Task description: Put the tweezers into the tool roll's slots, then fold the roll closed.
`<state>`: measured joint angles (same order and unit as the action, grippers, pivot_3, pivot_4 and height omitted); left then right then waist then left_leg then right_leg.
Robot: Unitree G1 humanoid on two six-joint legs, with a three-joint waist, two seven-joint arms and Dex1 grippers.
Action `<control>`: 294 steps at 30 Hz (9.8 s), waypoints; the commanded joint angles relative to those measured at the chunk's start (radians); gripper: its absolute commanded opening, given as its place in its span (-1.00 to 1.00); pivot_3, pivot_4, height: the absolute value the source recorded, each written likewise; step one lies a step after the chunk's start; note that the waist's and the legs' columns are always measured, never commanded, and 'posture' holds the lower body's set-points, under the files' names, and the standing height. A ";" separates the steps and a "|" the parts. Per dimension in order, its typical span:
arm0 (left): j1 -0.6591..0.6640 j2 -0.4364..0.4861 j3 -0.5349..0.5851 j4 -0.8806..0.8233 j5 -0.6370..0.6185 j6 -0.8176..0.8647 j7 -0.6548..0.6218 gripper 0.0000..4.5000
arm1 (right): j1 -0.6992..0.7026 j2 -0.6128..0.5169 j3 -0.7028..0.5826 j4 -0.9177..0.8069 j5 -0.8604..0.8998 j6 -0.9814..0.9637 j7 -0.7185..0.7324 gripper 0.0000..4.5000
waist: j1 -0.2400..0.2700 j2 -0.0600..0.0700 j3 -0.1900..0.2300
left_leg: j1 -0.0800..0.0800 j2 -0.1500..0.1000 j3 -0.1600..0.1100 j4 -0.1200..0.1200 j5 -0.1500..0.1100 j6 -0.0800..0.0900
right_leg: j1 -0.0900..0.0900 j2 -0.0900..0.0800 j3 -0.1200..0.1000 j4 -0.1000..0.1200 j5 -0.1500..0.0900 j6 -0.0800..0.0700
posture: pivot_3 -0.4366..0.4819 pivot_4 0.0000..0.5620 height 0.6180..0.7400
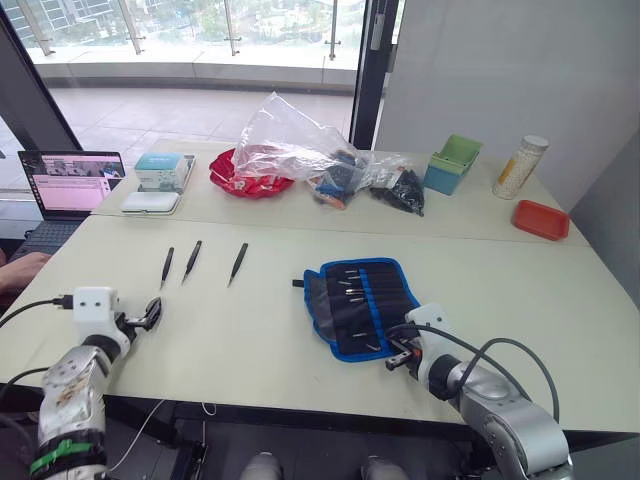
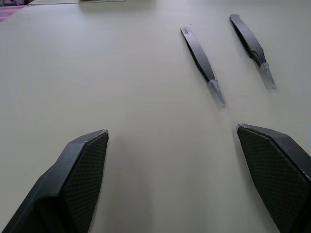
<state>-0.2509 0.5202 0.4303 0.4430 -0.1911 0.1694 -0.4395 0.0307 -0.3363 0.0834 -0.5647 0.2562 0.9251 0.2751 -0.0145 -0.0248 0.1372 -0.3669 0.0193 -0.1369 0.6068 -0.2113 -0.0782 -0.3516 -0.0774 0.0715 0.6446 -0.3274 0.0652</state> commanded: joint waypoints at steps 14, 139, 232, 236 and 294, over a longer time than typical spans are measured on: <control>-0.181 -0.125 -0.102 0.079 0.014 0.160 0.119 -0.07 | 0.016 0.013 0.021 0.076 -0.017 0.051 -0.028 -1.00 | -0.002 -0.002 -0.002 | -0.001 -0.001 0.000 0.000 0.000 0.000 | 0.000 0.000 0.000 0.000 0.000 0.001 | -0.05 -0.47 1.00; -0.647 -0.167 -0.789 -0.233 0.142 0.443 -0.658 0.66 | 0.046 0.054 0.012 -0.021 -0.009 0.149 -0.108 -1.00 | -0.015 -0.008 0.027 | -0.018 -0.003 -0.002 0.002 0.000 0.002 | -0.008 0.000 0.000 0.003 0.003 -0.001 | -0.05 -0.47 1.00; -0.392 0.007 -0.151 0.196 -0.009 -0.034 -0.045 -0.98 | -0.033 -0.020 0.023 0.042 -0.002 0.128 -0.007 -1.00 | -0.006 -0.010 0.010 | -0.005 -0.001 -0.001 0.000 0.001 0.000 | 0.000 0.000 0.000 0.003 -0.001 0.002 | -0.05 -0.47 1.00; -0.360 0.013 -0.241 -0.115 -0.087 0.143 -0.206 -0.98 | -0.034 -0.022 0.025 0.045 -0.003 0.126 -0.004 -1.00 | -0.015 -0.018 0.014 | -0.011 0.000 -0.003 -0.001 0.002 -0.001 | -0.004 0.001 -0.001 0.003 0.003 -0.006 | -0.05 -0.47 1.00; -0.630 -0.025 -0.999 -0.363 0.128 0.505 -0.767 -0.98 | 0.002 0.040 0.004 0.012 -0.014 0.114 -0.082 -1.00 | -0.013 -0.011 0.021 | -0.015 -0.002 -0.003 0.003 0.002 -0.001 | -0.005 0.000 -0.001 0.003 0.000 0.002 | -0.05 -0.47 1.00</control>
<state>-0.8600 0.4940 -0.5495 0.1309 -0.0590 0.7148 -1.1562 0.0079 -0.2962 0.0733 -0.6186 0.2572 0.9916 0.2135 -0.0271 -0.0358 0.1584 -0.3814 0.0172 -0.1395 0.6096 -0.2097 -0.0791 -0.3564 -0.0775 0.0707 0.6472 -0.3278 0.0675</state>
